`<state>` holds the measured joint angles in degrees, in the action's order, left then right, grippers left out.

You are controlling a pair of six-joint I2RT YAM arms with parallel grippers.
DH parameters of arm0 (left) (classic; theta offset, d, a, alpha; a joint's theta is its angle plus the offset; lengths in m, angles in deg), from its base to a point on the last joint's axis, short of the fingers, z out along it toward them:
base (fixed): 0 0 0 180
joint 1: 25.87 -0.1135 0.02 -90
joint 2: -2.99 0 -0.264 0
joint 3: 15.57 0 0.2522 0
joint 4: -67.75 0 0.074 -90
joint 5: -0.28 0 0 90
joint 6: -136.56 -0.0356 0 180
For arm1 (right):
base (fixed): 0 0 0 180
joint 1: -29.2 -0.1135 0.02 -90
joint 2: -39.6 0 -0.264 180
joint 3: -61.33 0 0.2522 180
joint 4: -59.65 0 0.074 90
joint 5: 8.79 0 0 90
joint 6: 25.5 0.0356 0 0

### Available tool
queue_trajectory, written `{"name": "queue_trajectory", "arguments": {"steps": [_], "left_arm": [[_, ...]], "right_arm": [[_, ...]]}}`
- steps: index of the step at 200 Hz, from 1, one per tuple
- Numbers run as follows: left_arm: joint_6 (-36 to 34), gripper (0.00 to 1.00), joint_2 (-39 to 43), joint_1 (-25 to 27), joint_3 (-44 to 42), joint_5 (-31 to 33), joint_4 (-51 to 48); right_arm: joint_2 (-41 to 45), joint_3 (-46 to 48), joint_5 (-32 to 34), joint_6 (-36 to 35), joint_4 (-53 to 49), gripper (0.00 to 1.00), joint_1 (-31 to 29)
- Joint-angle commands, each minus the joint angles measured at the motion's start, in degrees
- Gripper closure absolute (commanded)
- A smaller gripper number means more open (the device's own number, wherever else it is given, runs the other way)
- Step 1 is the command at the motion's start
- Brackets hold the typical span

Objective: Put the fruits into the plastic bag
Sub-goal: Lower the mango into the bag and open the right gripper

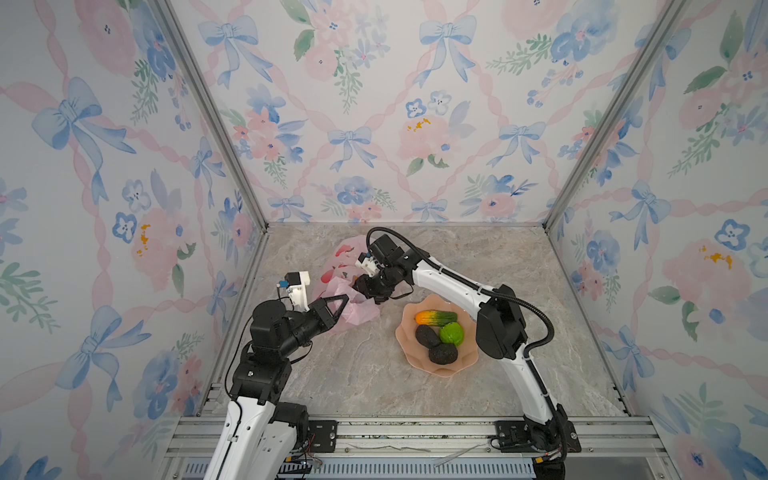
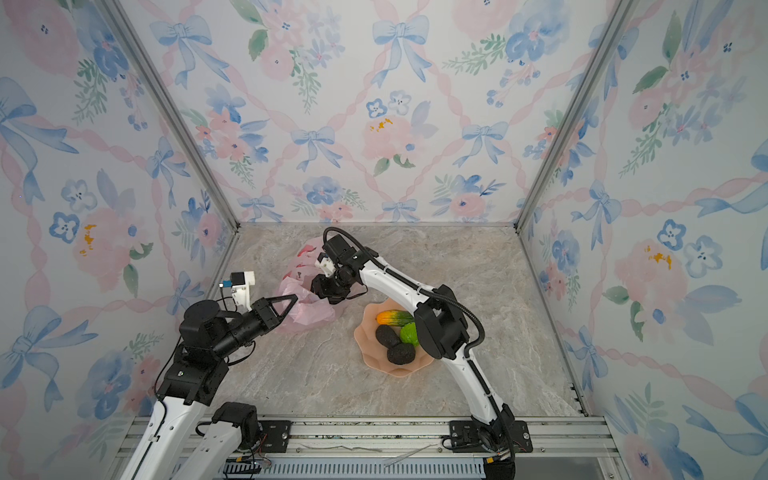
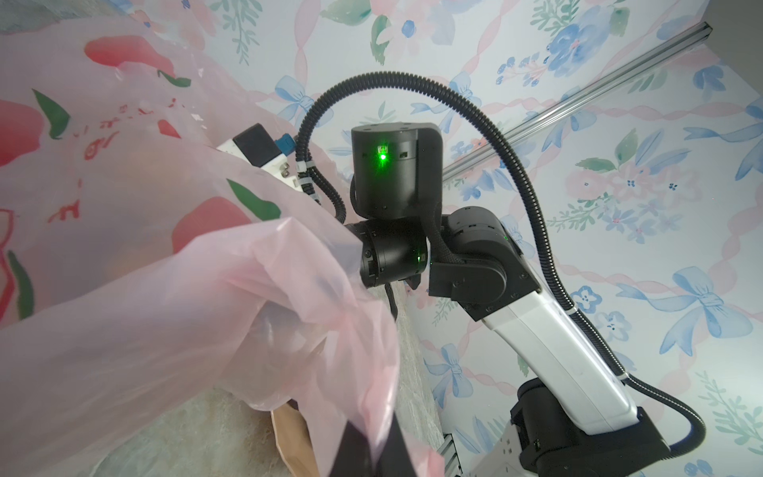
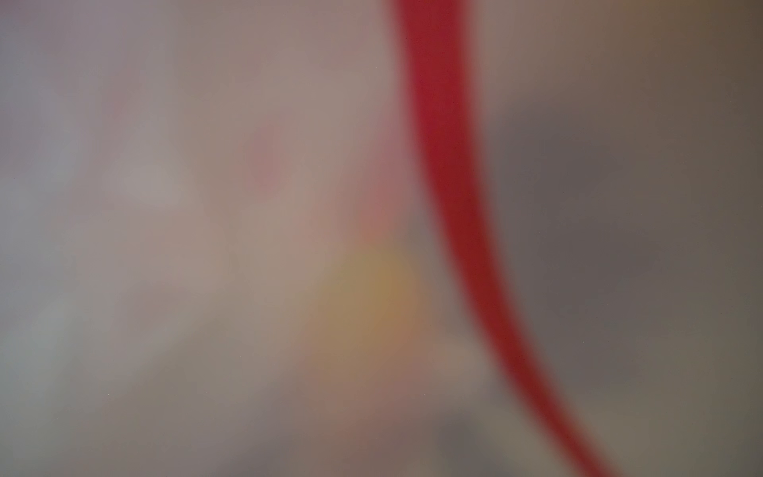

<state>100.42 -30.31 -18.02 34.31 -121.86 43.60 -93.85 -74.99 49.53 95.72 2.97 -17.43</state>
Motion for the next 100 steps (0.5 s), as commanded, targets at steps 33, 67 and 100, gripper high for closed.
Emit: {"name": "queue_trajectory", "arguments": {"steps": [33, 67, 100], "left_arm": [[0.3, 1.0, 1.3, 0.2, -1.0, 1.0, 1.7], [0.3, 1.0, 1.6, 0.1, -0.8, 1.3, 1.7], [0.3, 1.0, 1.4, 0.1, -0.7, 1.6, 1.6]], "right_arm": [[-1.8, -1.8, -0.8, 1.1, 0.1, 0.34, -0.6], [-1.2, -2.1, -0.8, 1.3, 0.6, 0.27, -0.8], [-0.2, -2.3, -0.4, 1.1, 0.7, 0.18, -0.8]]}}
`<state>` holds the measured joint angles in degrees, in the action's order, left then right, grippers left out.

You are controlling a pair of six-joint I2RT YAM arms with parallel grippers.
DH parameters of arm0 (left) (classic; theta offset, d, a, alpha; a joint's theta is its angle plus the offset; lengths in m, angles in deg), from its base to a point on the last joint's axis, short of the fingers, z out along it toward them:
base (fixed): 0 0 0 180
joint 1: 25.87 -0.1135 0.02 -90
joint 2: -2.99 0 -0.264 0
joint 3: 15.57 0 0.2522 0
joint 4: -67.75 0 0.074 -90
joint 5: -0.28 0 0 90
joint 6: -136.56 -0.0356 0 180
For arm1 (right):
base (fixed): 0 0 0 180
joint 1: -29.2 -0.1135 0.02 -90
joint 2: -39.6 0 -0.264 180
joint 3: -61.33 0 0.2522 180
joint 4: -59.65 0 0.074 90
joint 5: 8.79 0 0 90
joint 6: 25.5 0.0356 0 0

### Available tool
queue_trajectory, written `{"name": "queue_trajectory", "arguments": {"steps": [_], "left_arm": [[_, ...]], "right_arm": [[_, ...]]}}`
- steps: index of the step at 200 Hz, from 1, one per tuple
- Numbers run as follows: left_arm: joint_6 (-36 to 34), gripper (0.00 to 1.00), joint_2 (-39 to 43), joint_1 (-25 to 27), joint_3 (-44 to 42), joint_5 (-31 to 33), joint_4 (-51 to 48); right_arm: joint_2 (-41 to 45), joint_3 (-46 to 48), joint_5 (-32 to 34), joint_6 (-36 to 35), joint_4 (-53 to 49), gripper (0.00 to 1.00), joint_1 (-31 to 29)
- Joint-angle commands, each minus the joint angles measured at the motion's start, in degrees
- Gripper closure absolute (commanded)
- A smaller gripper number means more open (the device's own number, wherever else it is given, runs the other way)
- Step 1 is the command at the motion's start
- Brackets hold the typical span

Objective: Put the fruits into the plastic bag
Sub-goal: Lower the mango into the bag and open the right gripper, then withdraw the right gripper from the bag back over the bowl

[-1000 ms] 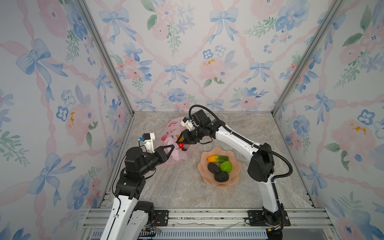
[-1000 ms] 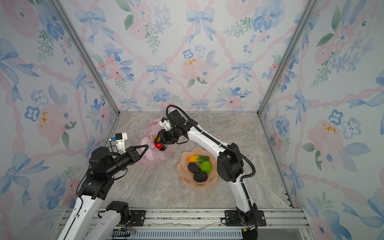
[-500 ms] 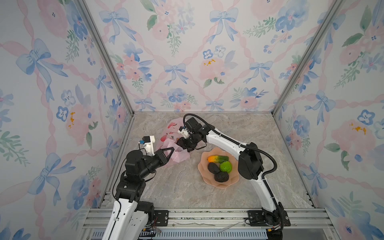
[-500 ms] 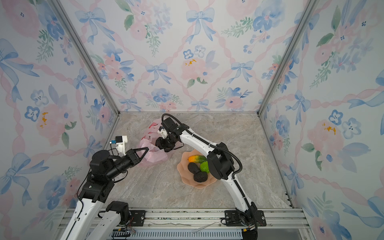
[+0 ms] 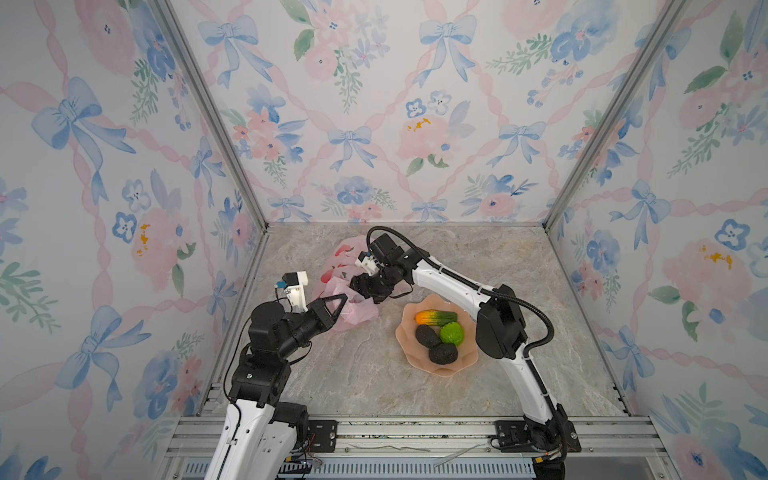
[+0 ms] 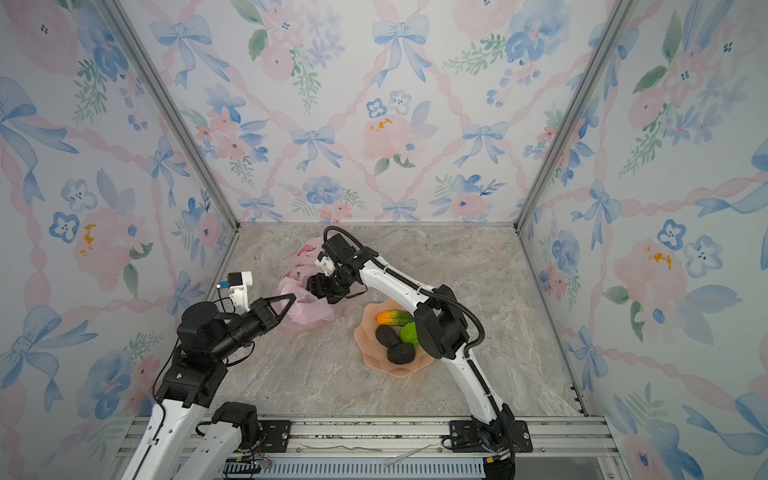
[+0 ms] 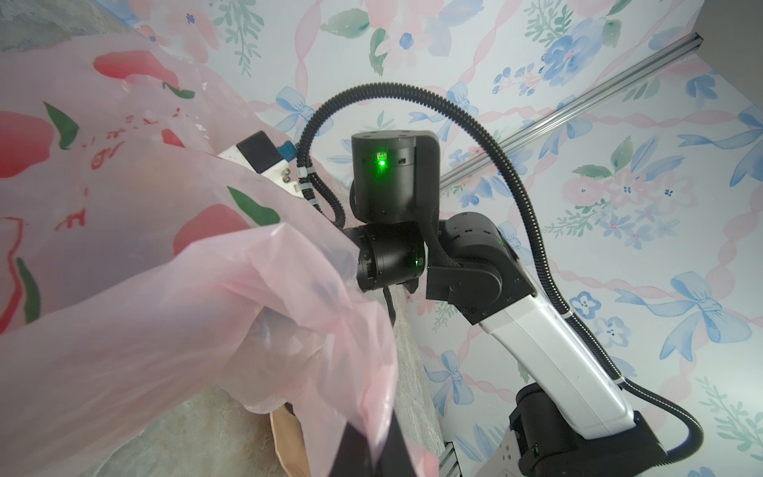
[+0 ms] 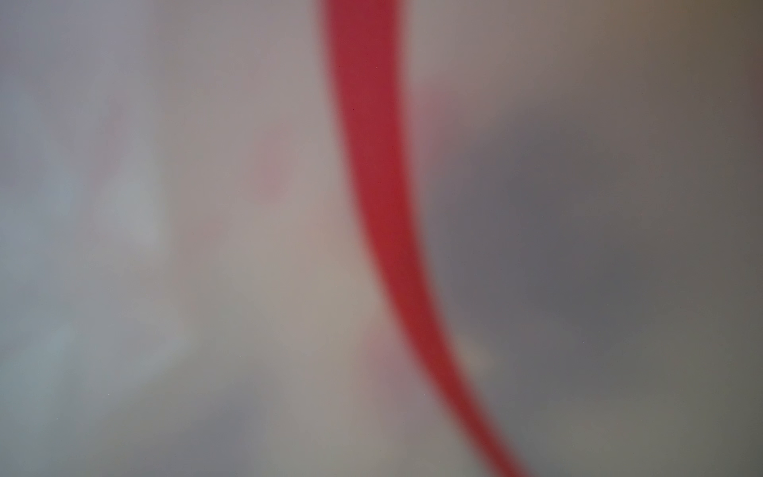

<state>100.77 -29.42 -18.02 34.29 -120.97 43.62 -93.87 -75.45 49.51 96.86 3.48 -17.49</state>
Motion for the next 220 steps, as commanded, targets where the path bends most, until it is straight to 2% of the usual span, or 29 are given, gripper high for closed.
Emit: {"name": "queue_trajectory", "arguments": {"steps": [1, 20, 25, 32, 98, 188, 220], "left_arm": [[-0.1, 1.0, 0.4, 0.0, -0.7, 0.7, 1.6], [-0.2, 1.0, 0.3, -0.1, -0.6, 0.7, 1.7], [-0.2, 1.0, 0.3, -0.1, -0.6, 0.7, 1.7], [-0.3, 1.0, 0.3, -0.2, -0.5, 0.7, 1.7], [-0.3, 1.0, 0.5, -0.6, -0.3, 0.3, 1.6], [-0.3, 1.0, 0.8, -0.8, -0.7, 0.5, 1.6], [-0.4, 1.0, 0.7, -0.9, -0.5, 0.4, 1.6]], "right_arm": [[-0.1, -1.8, -0.4, 0.0, 0.2, 0.18, -0.8], [0.2, -2.0, -0.4, -0.2, 0.0, 0.15, -0.8], [0.3, -2.0, -0.4, -0.3, 0.0, 0.01, -0.8], [0.4, -2.1, -0.4, -0.2, -0.1, 0.04, -0.8], [5.6, -1.0, 3.2, -2.4, -2.2, 0.04, -1.1], [18.4, -0.2, 17.3, -11.1, -14.0, 0.04, -1.3], [26.8, 6.8, 20.7, -11.6, -14.3, 0.04, -1.5]]}}
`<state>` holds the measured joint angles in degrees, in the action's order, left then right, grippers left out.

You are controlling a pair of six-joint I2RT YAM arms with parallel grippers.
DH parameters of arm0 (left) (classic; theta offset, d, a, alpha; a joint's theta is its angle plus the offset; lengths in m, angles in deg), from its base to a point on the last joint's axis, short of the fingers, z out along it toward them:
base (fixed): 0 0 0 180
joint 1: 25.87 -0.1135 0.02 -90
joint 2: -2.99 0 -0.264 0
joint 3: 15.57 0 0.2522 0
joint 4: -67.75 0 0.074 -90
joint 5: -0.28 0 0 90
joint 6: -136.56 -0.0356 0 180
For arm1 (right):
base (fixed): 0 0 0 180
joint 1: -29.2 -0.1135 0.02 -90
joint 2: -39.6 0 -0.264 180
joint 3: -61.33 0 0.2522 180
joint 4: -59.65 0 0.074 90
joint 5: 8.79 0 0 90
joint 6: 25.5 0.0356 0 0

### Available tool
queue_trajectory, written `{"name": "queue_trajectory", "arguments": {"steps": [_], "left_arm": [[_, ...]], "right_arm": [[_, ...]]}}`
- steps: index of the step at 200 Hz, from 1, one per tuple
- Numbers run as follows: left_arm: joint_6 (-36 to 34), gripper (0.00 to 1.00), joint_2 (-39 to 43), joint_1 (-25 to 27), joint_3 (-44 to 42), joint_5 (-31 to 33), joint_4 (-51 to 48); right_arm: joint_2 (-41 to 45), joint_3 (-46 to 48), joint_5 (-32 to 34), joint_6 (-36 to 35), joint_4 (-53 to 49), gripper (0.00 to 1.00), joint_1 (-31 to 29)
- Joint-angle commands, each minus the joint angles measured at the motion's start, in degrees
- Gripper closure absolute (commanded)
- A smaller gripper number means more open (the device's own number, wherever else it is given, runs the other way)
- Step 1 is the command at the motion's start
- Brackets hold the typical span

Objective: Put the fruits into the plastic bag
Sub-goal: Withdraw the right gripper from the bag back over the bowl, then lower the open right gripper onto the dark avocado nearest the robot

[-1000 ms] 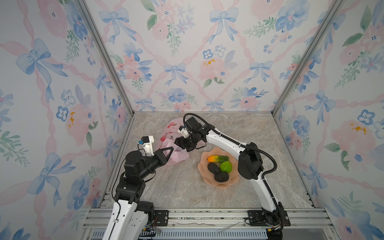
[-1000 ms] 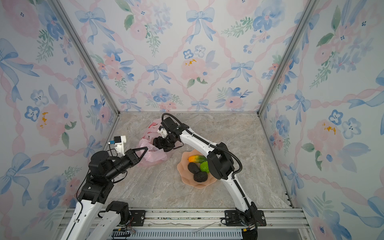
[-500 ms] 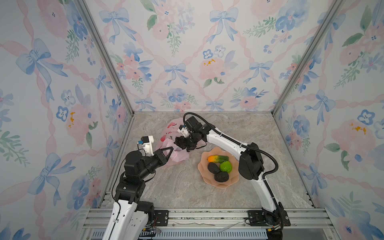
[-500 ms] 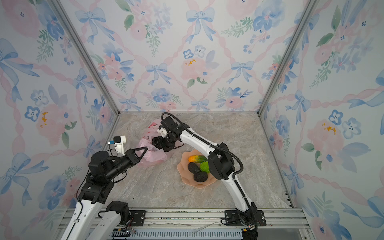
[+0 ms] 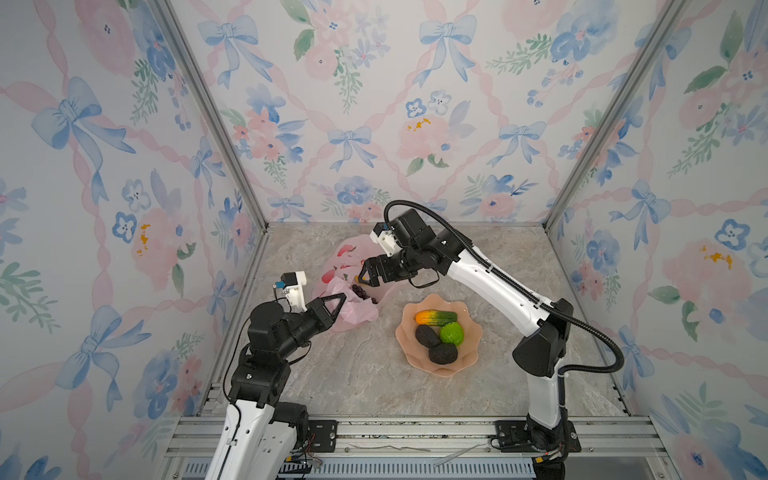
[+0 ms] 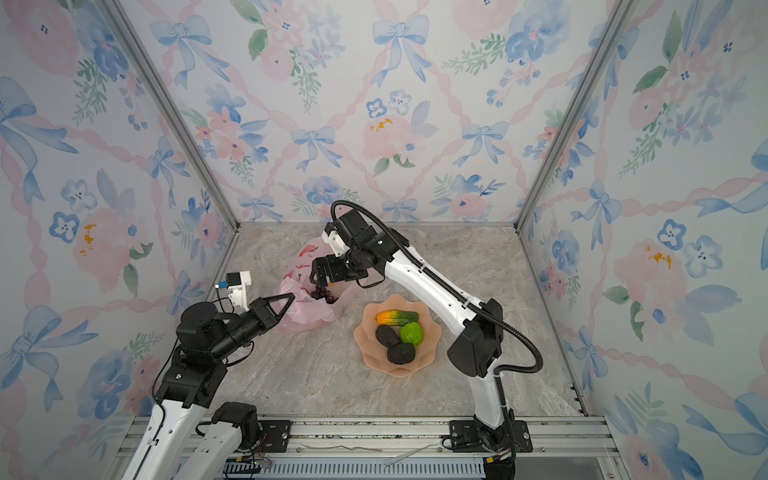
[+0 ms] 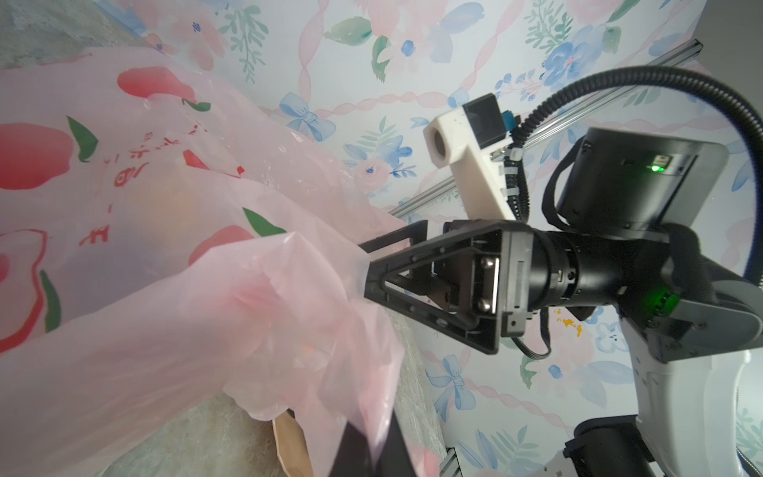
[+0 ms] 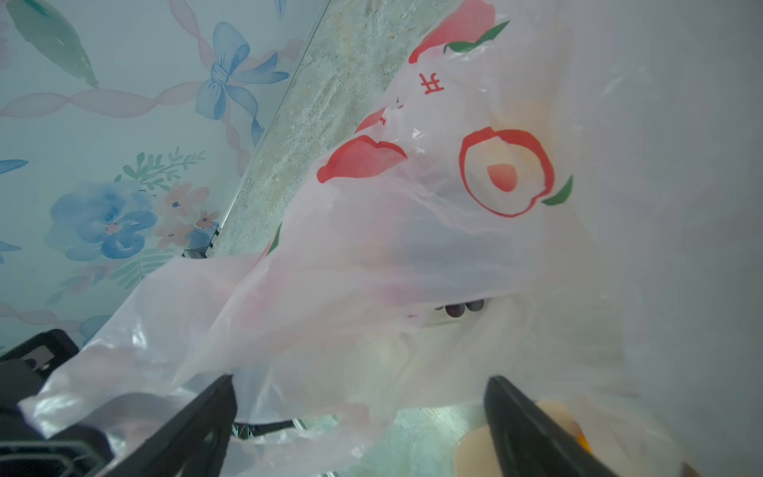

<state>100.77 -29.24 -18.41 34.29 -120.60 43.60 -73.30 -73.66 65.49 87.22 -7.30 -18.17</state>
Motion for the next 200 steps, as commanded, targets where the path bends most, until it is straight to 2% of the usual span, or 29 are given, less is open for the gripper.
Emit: {"name": "queue_trajectory", "arguments": {"steps": [1, 49, 96, 151, 200], "left_arm": [[-0.4, 1.0, 0.6, -0.5, -0.6, 0.0, 1.6], [-0.6, 1.0, 0.5, -0.7, -0.8, -0.1, 1.6], [-0.7, 1.0, 0.5, -0.7, -1.0, -0.1, 1.6], [-0.7, 1.0, 0.6, -0.7, -1.3, 0.1, 1.6], [-1.0, 1.0, 0.1, -0.7, -1.0, -0.2, 1.6]], "right_arm": [[6.6, 5.4, 4.9, -1.9, -3.4, 0.04, -0.9], [22.5, 20.6, 12.1, -2.6, -5.0, 0.04, 0.2], [29.7, 31.9, 18.9, -4.1, -14.8, 0.04, 2.4], [34.6, 45.6, 16.0, 0.8, -10.6, 0.04, 2.9], [32.2, 51.6, 13.7, 2.8, -6.8, 0.04, 1.9]]}}
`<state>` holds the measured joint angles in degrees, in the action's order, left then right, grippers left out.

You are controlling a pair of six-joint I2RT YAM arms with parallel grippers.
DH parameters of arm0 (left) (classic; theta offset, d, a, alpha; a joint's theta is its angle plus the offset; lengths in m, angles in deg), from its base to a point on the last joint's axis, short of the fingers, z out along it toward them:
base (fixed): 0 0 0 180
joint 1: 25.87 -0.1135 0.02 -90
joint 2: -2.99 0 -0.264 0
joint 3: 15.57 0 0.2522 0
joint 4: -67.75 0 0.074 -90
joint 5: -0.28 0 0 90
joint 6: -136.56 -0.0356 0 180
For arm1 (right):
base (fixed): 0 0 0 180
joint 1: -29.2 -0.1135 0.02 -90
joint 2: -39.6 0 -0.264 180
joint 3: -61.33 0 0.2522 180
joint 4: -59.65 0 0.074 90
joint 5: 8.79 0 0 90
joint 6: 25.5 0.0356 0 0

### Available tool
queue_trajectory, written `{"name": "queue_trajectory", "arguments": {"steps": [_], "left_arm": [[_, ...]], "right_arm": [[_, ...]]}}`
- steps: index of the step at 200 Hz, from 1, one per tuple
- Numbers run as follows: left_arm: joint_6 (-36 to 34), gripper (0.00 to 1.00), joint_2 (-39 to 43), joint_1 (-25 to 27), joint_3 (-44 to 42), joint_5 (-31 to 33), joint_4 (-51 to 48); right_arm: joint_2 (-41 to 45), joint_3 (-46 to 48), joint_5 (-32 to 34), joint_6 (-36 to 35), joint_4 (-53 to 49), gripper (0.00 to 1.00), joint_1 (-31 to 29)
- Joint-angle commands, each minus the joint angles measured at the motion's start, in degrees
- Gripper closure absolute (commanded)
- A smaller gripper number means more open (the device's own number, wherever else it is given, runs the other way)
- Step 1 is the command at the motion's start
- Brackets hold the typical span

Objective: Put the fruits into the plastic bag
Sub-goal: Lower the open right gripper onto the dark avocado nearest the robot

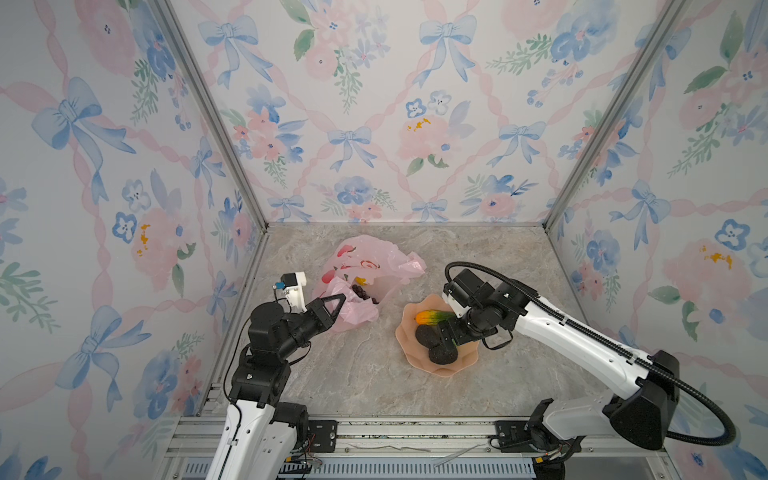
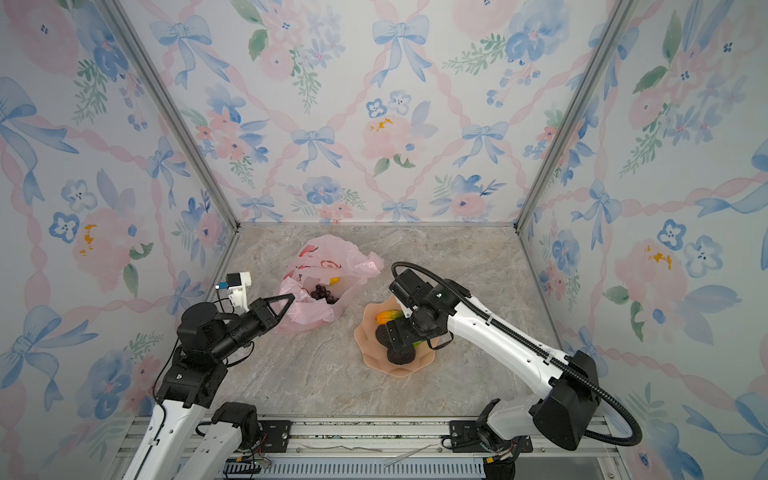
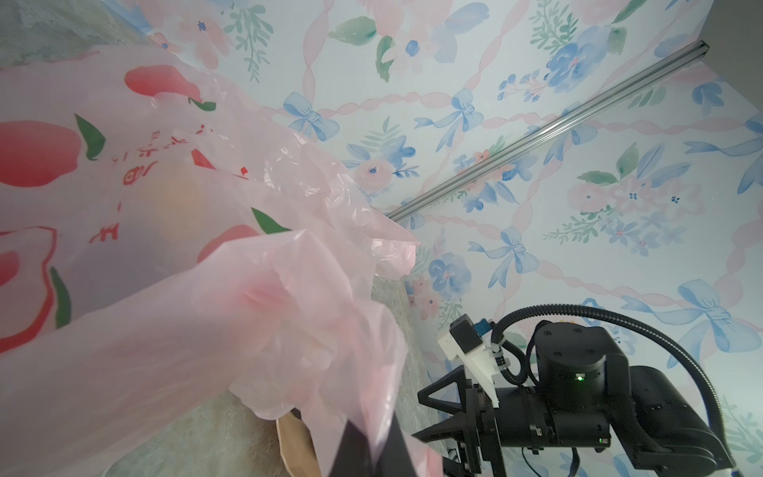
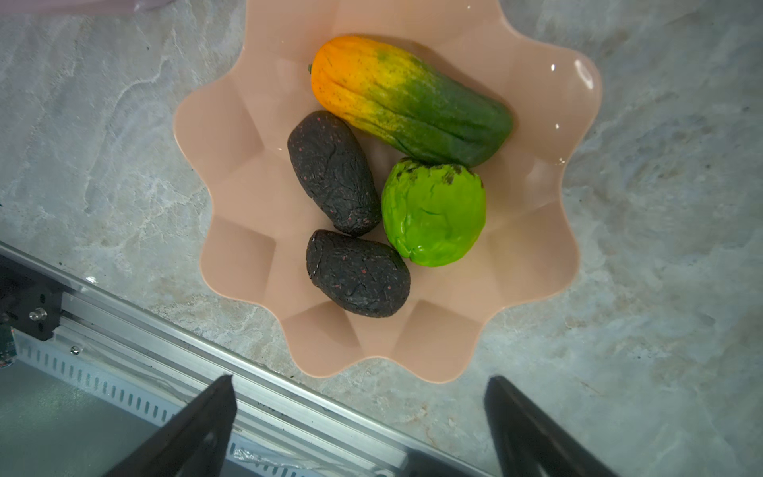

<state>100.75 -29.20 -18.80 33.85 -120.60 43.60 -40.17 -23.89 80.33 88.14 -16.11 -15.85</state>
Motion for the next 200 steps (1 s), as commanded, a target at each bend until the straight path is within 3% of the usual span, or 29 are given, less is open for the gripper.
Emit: {"name": "queue_trajectory", "arguments": {"steps": [1, 200], "left_arm": [[-0.9, 1.0, 0.1, -0.3, -0.5, -0.2, 1.7], [-1.2, 1.0, -0.8, -0.3, -1.0, -0.9, 1.6]], "right_arm": [[-1.0, 1.9, -1.2, 2.0, 2.1, 0.04, -0.4], [-7.4, 9.7, -4.7, 4.4, 10.7, 0.04, -0.9]]}}
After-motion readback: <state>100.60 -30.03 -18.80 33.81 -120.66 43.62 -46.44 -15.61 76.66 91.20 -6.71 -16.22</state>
